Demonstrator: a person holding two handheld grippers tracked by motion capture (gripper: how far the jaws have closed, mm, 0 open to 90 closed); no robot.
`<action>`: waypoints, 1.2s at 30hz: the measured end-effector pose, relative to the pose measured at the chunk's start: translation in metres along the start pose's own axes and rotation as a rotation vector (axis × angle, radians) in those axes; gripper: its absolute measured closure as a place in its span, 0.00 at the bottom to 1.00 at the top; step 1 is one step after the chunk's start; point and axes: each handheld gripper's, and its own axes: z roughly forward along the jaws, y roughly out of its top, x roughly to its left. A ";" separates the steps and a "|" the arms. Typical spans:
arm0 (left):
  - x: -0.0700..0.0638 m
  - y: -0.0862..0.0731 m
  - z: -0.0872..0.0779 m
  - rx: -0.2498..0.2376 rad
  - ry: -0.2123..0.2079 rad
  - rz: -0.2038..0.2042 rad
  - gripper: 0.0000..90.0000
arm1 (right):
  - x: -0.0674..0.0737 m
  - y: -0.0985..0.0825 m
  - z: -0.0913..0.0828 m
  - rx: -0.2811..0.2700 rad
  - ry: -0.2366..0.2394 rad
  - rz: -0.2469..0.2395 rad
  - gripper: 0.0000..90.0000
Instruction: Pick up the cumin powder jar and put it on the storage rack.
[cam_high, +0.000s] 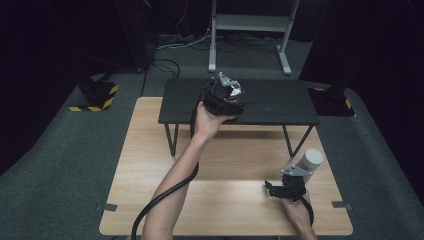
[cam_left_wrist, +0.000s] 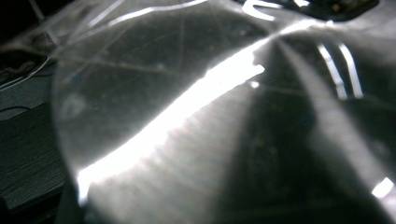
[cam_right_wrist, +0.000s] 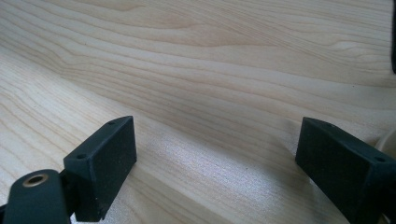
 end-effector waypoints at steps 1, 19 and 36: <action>0.002 0.000 0.001 0.002 0.004 -0.002 0.35 | 0.000 0.000 0.000 0.000 0.000 -0.001 0.13; 0.013 0.000 0.015 0.023 0.024 -0.044 0.35 | 0.000 -0.002 -0.001 -0.005 0.000 -0.005 0.13; 0.006 -0.002 0.017 0.023 0.045 -0.016 0.29 | 0.001 -0.002 -0.002 -0.003 -0.002 -0.005 0.13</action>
